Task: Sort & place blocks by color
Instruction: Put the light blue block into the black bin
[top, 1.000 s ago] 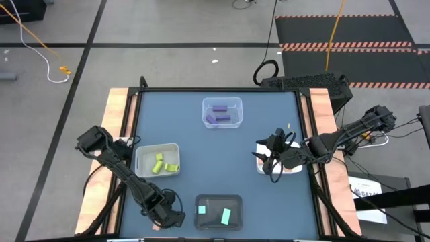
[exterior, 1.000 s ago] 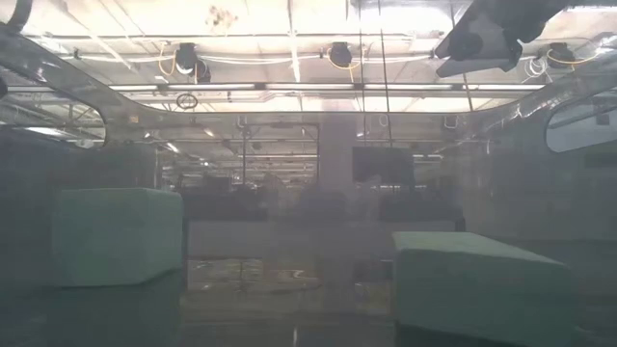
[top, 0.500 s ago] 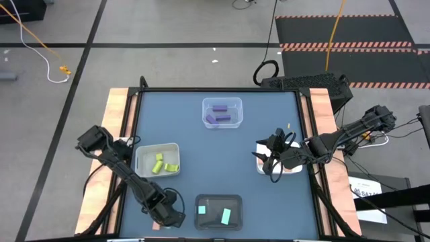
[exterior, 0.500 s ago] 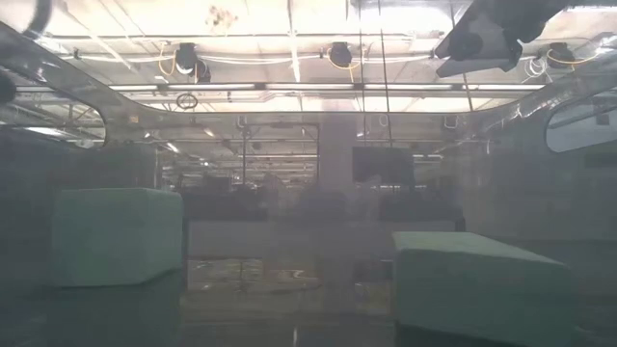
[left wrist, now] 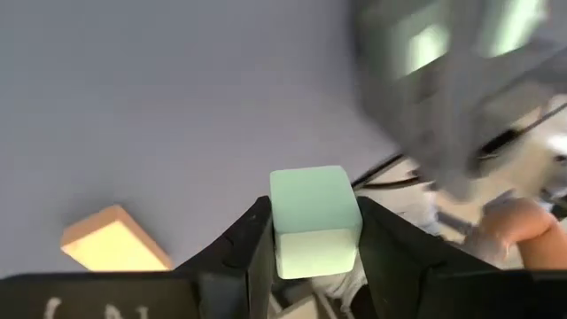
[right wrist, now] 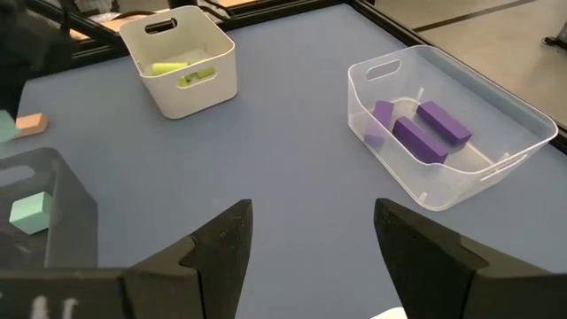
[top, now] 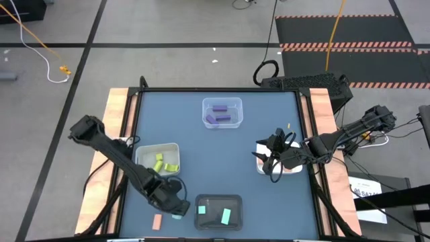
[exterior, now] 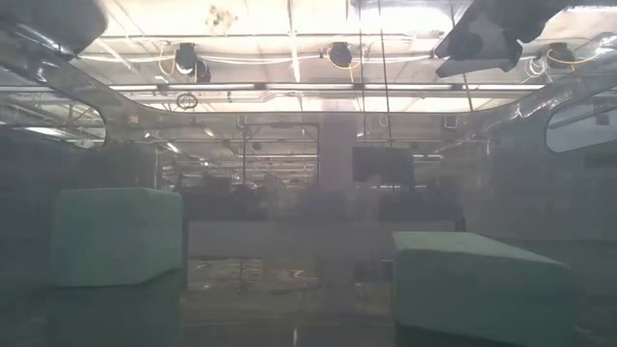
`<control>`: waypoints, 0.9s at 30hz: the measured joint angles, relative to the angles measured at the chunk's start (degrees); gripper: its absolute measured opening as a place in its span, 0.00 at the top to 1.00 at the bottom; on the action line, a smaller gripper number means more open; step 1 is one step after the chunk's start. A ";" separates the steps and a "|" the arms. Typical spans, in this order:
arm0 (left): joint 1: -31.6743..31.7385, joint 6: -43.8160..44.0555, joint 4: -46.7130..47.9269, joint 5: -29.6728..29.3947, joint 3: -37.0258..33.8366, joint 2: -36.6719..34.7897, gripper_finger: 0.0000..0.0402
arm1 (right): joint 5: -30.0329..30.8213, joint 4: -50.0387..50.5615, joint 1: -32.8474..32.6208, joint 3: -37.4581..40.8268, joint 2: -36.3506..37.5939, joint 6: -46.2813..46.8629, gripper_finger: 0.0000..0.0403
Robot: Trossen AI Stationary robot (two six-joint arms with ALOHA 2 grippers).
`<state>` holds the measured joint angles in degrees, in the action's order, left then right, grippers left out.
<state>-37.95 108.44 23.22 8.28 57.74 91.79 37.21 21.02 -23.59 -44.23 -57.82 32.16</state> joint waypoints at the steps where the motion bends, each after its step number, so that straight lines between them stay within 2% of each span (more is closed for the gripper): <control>1: 0.66 -0.75 0.66 -1.02 0.00 -1.31 0.67 | -0.02 0.00 0.00 0.00 0.00 0.02 0.43; 7: 6.22 -9.24 3.56 -11.42 0.00 -8.90 0.66 | -0.01 0.00 0.00 0.00 0.00 0.05 0.43; 10: 9.77 -17.35 2.90 -17.12 0.00 -11.75 0.65 | -0.01 0.00 -0.01 0.00 0.00 0.01 0.43; 13: 13.61 -28.78 -2.28 -21.01 0.00 -12.96 0.65 | -0.01 0.00 -0.01 0.00 -0.01 0.07 0.43; 21: 20.71 -61.31 -25.66 -21.90 0.00 -13.09 0.64 | -0.01 -0.02 -0.01 0.00 -0.02 0.02 0.43; 27: 21.21 -82.03 -38.79 -22.08 0.00 -13.09 0.64 | 0.00 -0.02 0.00 0.00 -0.02 0.02 0.43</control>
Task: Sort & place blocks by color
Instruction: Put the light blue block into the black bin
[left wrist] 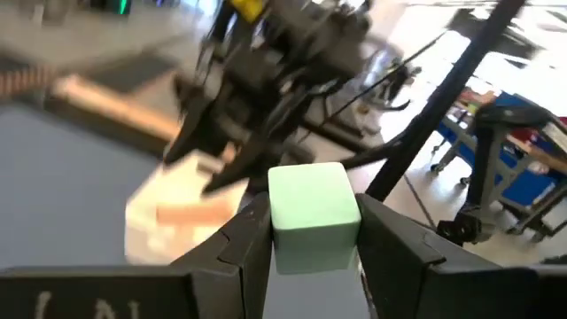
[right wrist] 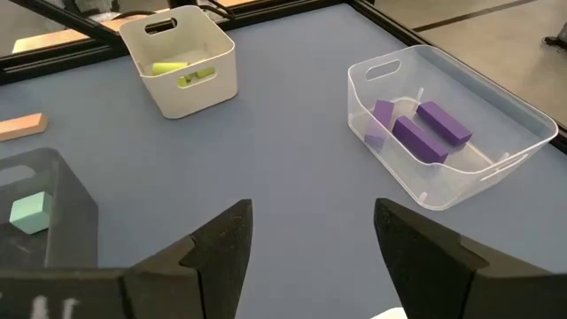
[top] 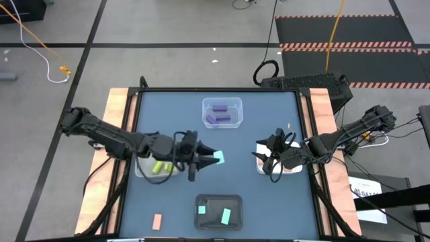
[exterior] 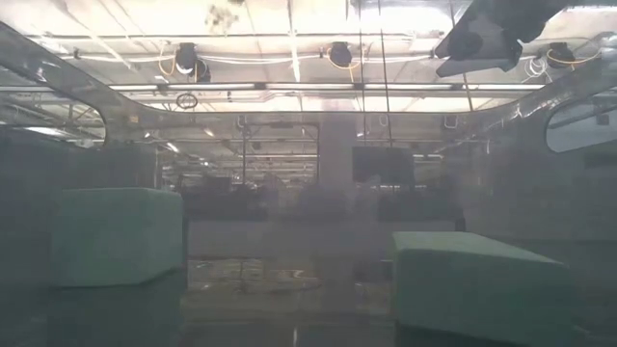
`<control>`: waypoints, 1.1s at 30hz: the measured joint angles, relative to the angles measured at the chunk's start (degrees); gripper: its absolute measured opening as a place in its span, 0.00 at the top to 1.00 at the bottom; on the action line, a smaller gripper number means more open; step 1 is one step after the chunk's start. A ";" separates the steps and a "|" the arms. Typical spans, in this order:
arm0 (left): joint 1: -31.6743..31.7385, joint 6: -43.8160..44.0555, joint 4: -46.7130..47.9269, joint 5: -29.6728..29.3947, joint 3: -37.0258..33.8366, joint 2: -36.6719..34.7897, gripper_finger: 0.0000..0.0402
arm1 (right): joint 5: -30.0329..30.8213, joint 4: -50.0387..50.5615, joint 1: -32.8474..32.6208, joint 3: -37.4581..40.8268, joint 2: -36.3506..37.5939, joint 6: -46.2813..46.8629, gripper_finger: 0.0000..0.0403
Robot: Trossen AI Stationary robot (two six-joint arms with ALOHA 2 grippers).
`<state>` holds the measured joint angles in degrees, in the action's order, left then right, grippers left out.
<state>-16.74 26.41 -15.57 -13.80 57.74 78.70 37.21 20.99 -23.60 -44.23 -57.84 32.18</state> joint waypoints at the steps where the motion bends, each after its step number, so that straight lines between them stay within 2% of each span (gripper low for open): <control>1: -0.20 -2.65 -1.50 0.01 0.00 0.08 0.64 | -0.01 0.00 0.00 0.00 0.00 0.04 0.43; 7: -1.19 -13.66 -8.52 0.00 -0.06 0.83 0.64 | 0.00 -1.28 0.00 0.00 0.00 0.00 0.43; 14: -2.15 -14.50 -7.68 0.02 -0.02 0.96 0.64 | 0.00 -1.49 -0.01 0.00 0.00 0.07 0.43; 22: -3.84 -11.86 -7.05 0.15 -0.02 3.91 0.64 | 0.00 -1.46 0.00 -0.01 0.00 0.03 0.43; 26: -5.06 -6.84 -4.48 0.79 -0.02 6.92 0.64 | 0.00 -1.47 -0.01 0.00 0.00 0.00 0.43; 29: -5.71 -2.05 -2.48 3.43 -0.02 9.30 0.64 | 0.00 -1.49 -0.01 -0.01 0.00 0.06 0.43; 33: -5.72 2.82 -0.11 11.10 -0.02 12.60 0.64 | 0.00 -1.50 0.00 0.00 0.00 0.05 0.43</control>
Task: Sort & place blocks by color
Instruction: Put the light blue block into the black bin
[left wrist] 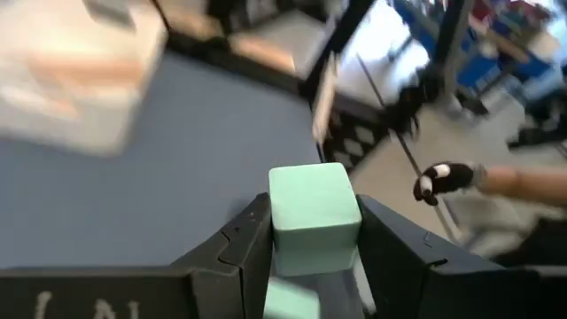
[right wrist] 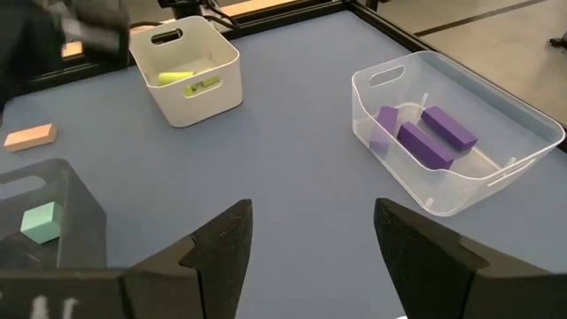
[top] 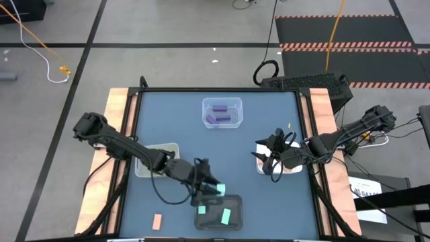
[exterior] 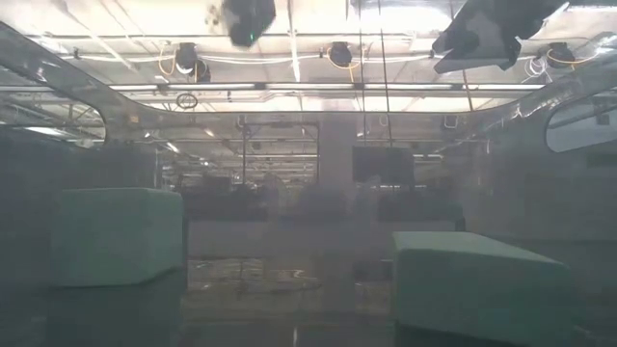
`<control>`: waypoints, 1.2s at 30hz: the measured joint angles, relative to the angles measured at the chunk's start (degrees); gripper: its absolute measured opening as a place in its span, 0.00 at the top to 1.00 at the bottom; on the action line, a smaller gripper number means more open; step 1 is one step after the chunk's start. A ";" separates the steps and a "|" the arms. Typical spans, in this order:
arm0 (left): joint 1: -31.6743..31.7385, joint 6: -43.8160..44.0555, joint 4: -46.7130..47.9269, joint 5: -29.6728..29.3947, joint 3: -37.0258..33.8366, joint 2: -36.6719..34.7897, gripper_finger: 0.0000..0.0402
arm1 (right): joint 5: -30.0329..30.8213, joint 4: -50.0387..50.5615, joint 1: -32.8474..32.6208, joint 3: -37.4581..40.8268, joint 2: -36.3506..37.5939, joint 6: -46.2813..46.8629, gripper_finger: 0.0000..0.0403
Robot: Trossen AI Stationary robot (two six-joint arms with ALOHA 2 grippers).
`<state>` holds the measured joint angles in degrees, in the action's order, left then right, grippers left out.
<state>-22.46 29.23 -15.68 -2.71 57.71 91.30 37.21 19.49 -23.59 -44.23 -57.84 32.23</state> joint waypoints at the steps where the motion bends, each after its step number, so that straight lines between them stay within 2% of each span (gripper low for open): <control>1: 0.04 1.13 0.69 1.98 0.00 0.76 0.64 | 0.00 0.00 -0.02 0.00 0.00 0.00 0.43; 6: 0.09 5.22 3.32 12.47 0.00 4.31 0.64 | 0.00 0.02 0.00 0.00 0.00 0.00 0.43; 8: 0.03 5.38 4.03 13.91 0.00 5.43 0.64 | 0.00 0.01 -0.01 0.00 0.00 -0.05 0.43; 22: -1.41 -4.73 5.16 14.19 0.00 6.06 0.64 | 0.00 0.01 -0.01 -0.01 0.00 0.00 0.43; 28: -2.38 -5.54 5.16 12.80 0.00 6.06 0.63 | 0.00 0.00 0.00 0.00 0.00 -0.03 0.43; 36: -3.76 -7.14 5.13 12.39 0.00 6.06 0.50 | 0.00 0.02 0.00 0.00 0.00 -0.01 0.43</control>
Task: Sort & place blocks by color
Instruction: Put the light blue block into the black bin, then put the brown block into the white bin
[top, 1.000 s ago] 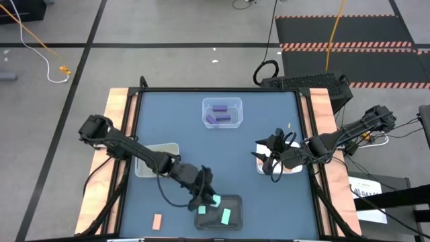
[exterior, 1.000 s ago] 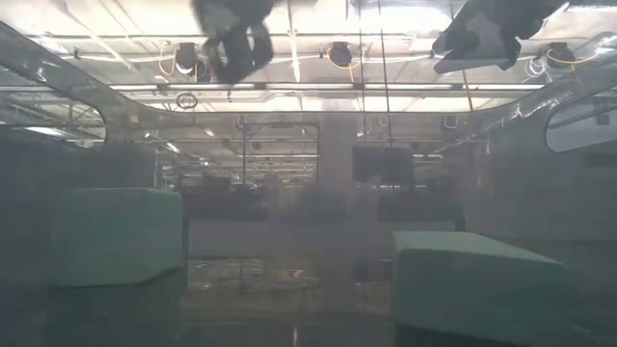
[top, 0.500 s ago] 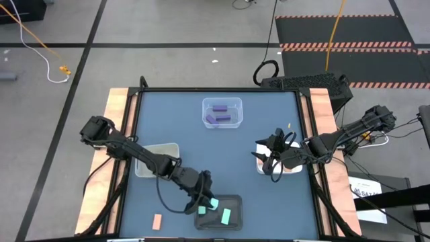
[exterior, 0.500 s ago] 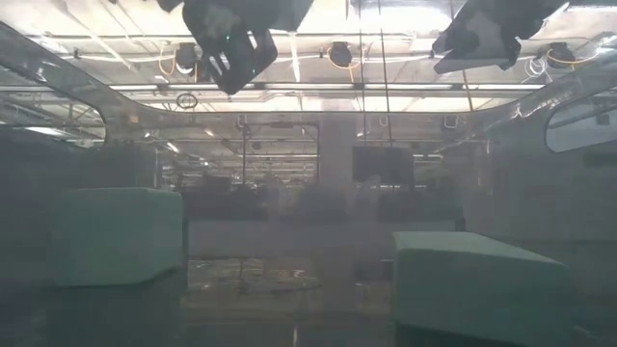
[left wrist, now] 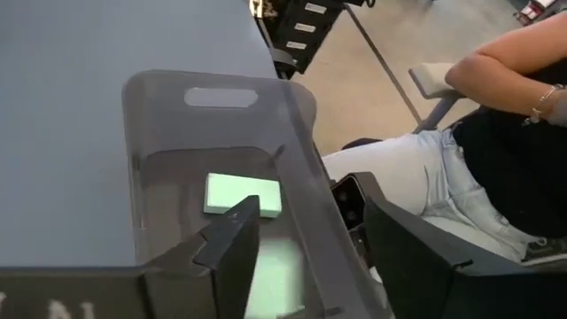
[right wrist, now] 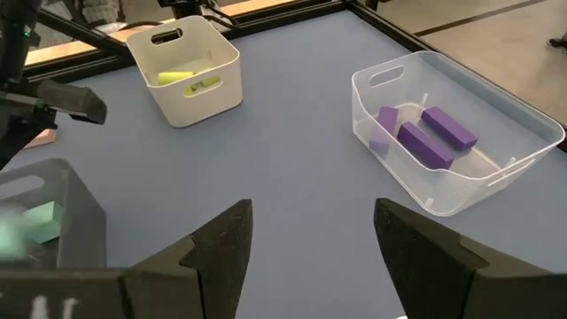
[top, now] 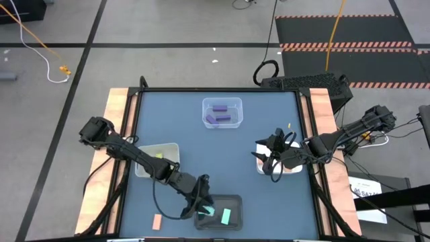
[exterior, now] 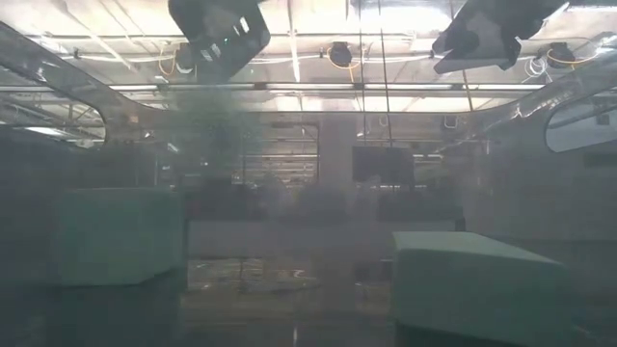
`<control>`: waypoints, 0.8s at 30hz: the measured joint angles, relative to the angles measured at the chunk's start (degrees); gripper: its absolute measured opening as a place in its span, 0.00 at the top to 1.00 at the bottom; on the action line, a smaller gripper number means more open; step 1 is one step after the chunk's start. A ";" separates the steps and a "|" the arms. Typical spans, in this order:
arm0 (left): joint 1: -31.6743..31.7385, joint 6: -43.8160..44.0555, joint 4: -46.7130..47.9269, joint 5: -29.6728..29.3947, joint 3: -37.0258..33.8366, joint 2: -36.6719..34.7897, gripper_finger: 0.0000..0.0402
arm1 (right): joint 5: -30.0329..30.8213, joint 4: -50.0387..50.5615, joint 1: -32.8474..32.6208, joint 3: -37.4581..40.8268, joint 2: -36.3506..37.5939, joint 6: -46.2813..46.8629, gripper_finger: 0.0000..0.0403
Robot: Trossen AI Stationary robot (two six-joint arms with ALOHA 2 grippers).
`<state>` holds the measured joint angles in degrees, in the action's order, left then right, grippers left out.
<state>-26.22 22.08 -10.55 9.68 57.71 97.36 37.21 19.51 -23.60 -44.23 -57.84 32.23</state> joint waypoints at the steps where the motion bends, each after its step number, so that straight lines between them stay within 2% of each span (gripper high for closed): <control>1: -0.14 0.08 0.00 -0.52 0.00 -0.02 0.48 | 0.00 0.00 -0.02 0.00 0.00 0.00 0.43; 8: -0.09 1.00 -0.26 -6.61 0.00 -0.36 0.38 | 0.00 -0.02 -0.01 0.00 0.00 -0.05 0.43; 15: 0.29 7.94 2.20 -7.46 0.04 -4.10 0.35 | 0.00 -0.04 0.00 0.00 0.00 -0.04 0.43; 17: 0.59 14.53 6.44 -8.00 0.04 -5.82 0.35 | 0.00 0.00 -0.02 0.00 0.00 0.00 0.43; 21: 0.95 33.76 16.95 -8.16 0.07 -8.80 0.35 | 0.00 0.00 0.00 0.00 0.02 0.00 0.43; 24: 0.01 49.76 23.33 -5.42 0.02 -10.56 0.35 | 0.00 0.00 0.00 0.00 0.02 -0.06 0.43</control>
<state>-26.21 71.84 12.79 4.26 57.74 86.80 37.21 19.51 -23.60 -44.23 -57.82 32.16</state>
